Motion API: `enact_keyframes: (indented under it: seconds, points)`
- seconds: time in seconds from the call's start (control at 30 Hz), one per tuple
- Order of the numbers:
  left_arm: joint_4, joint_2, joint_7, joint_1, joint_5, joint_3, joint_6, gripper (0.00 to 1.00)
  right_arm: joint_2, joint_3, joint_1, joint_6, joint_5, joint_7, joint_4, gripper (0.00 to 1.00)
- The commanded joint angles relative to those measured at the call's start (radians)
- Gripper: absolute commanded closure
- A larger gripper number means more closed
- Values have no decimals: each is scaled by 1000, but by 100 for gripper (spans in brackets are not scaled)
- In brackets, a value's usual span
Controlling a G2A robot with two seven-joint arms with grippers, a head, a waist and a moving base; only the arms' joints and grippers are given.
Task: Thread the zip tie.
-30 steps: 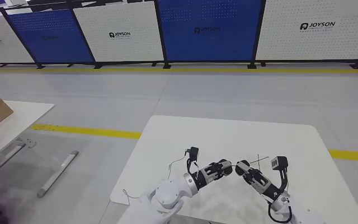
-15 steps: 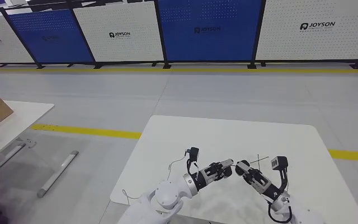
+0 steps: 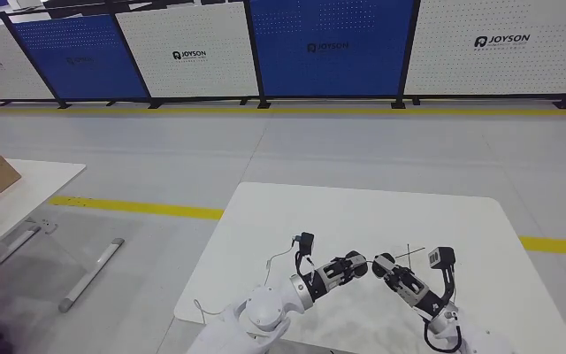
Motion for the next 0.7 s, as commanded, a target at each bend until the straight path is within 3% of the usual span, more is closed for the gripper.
enact_keyframes:
  seconds: [0.0, 0.13, 0.27, 0.37, 0.4, 0.67]
  points:
    - [-1, 0, 9, 1, 14, 1, 1, 100, -1, 2, -1, 16, -2, -12, -7, 0]
    - [-18, 3, 25, 14, 26, -9, 26, 100, 5, 38, -19, 27, -8, 0, -25, 0]
    - [-53, 16, 13, 47, 21, -58, 68, 100, 21, 121, -66, 41, 0, 53, -50, 0]
    - [-68, 25, 15, 65, 48, -84, 125, 100, 31, 171, -85, 104, 1, 77, -65, 0]
    - [-72, 26, 13, 72, 39, -88, 139, 100, 30, 183, -90, 122, 49, 67, -71, 0]
    - [-72, 26, 13, 72, 39, -88, 139, 100, 30, 183, -90, 122, 49, 67, -71, 0]
